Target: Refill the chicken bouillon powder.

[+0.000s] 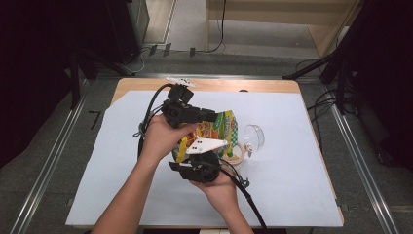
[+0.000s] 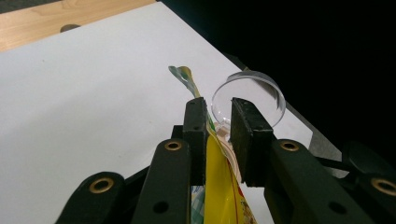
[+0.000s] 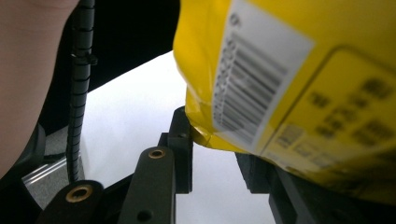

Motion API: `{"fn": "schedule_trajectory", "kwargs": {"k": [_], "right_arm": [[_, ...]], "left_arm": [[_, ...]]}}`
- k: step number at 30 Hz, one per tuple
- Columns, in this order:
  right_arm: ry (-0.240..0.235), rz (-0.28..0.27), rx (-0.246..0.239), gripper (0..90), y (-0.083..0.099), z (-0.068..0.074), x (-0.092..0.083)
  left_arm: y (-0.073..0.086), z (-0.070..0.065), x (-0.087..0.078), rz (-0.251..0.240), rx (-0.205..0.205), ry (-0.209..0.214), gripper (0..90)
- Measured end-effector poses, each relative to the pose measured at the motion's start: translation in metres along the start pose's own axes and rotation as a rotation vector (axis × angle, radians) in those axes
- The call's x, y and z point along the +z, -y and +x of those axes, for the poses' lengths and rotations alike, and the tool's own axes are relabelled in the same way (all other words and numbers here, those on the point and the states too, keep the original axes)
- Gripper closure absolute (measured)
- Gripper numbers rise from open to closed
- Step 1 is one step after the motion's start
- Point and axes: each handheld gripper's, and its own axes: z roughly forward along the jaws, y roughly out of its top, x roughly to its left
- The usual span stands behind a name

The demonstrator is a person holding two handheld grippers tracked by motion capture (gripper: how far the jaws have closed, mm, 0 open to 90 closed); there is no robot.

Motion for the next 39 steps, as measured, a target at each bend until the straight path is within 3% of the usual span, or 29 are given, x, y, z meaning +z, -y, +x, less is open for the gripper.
{"fn": "schedule_trajectory", "kwargs": {"k": [11,14,20,27,31,39], "right_arm": [[-0.011,-0.017,0.009,69.5,-0.0013,0.0014,-0.0034],[-0.009,-0.019,0.000,69.6,-0.0027,0.0033,-0.0045],[-0.011,-0.022,0.013,69.7,-0.0031,0.0021,-0.0039],[-0.021,-0.021,0.055,69.8,-0.0031,0.0001,-0.0009],[-0.026,-0.024,0.061,69.9,-0.0042,0.0008,-0.0015],[-0.019,-0.026,0.045,70.2,-0.0058,0.0028,-0.0012]], "left_arm": [[-0.0017,0.0003,-0.0046,0.000,-0.007,0.001,78.1],[-0.0023,-0.0004,-0.0067,-0.001,0.026,-0.018,80.5],[-0.0028,-0.0032,-0.0056,0.002,0.033,-0.027,80.6],[-0.0025,-0.0024,-0.0042,0.003,-0.006,-0.007,78.8],[-0.0034,-0.0010,-0.0033,-0.003,-0.006,-0.018,78.1],[-0.0045,0.0049,-0.0027,-0.012,-0.025,-0.001,77.5]]}}
